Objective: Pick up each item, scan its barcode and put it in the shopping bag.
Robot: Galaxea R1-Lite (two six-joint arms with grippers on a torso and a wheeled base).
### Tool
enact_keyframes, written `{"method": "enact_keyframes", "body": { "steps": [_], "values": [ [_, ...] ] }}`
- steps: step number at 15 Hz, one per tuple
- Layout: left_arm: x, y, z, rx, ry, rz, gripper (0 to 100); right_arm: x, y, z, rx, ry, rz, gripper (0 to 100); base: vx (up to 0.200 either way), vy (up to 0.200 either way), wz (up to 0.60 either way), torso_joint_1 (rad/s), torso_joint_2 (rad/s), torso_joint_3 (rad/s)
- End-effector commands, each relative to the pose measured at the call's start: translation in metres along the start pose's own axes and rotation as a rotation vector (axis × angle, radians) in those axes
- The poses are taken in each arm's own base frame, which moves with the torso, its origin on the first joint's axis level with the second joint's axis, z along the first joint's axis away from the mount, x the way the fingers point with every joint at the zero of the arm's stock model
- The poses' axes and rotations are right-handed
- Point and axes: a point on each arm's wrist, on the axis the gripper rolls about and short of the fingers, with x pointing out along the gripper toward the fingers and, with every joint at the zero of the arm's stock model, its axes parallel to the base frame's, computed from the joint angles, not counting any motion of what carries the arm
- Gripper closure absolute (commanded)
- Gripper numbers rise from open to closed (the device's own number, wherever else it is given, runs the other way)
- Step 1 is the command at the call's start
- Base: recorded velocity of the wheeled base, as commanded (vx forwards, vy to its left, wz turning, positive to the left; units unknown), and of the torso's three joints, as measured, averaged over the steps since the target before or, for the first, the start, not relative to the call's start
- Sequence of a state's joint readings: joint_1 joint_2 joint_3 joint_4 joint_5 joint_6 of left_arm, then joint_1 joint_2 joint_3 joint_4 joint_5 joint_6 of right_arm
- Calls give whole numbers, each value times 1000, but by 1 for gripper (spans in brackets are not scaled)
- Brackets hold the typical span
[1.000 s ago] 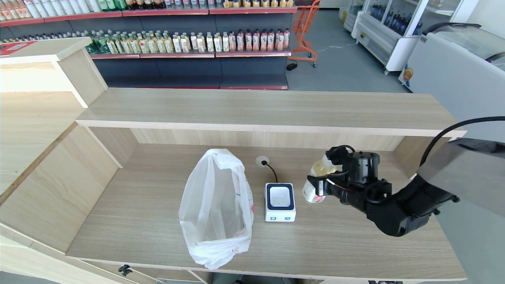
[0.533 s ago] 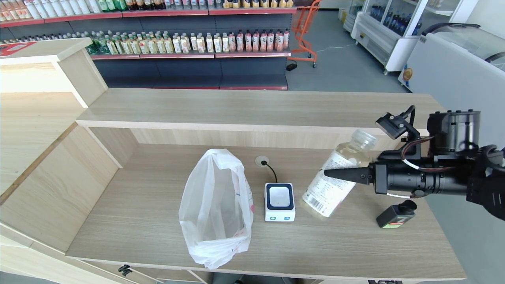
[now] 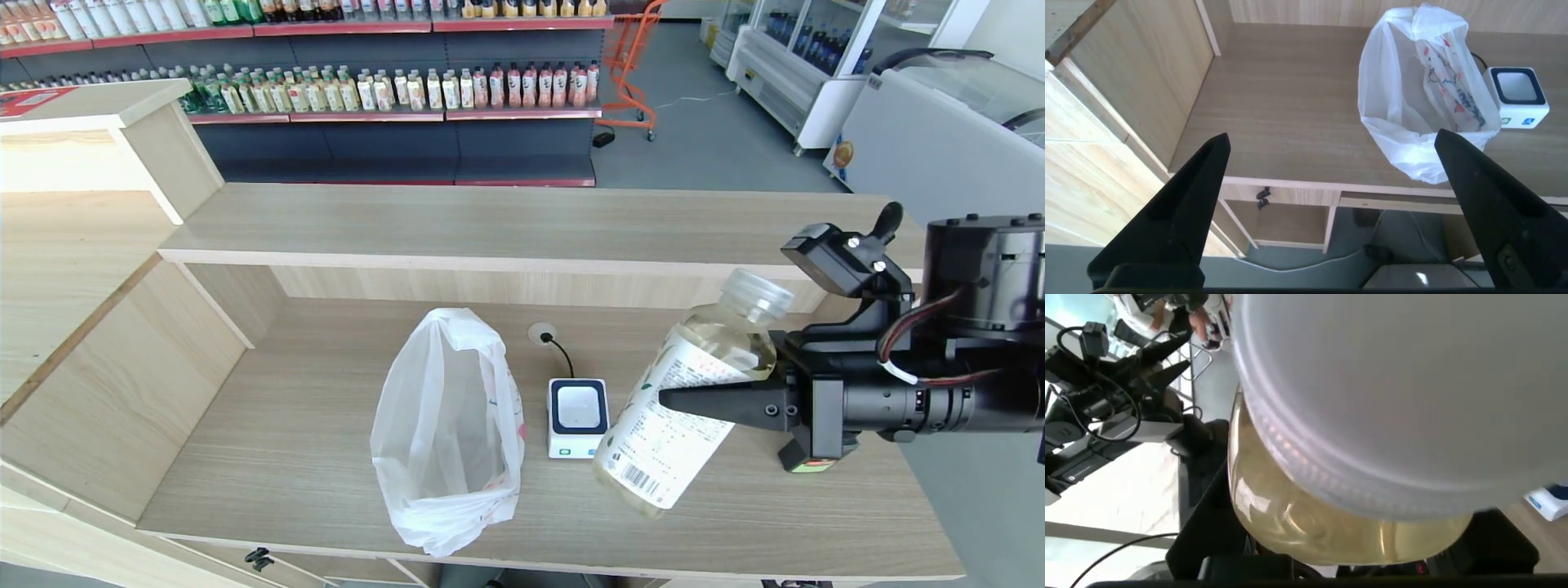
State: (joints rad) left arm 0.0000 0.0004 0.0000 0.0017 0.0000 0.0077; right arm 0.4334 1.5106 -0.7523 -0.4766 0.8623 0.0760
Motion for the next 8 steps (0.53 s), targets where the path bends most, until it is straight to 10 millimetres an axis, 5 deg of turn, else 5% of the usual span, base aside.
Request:
{"method": "enact_keyframes", "body": {
  "steps": [1, 8],
  "values": [
    [0, 0, 0, 0, -1, 0, 0, 1, 7, 1, 2, -1, 24, 100, 0, 0, 0, 0, 0, 0],
    [0, 0, 0, 0, -1, 0, 0, -3, 19, 10, 139, -24, 50, 100, 0, 0, 0, 0, 0, 0]
  ]
}}
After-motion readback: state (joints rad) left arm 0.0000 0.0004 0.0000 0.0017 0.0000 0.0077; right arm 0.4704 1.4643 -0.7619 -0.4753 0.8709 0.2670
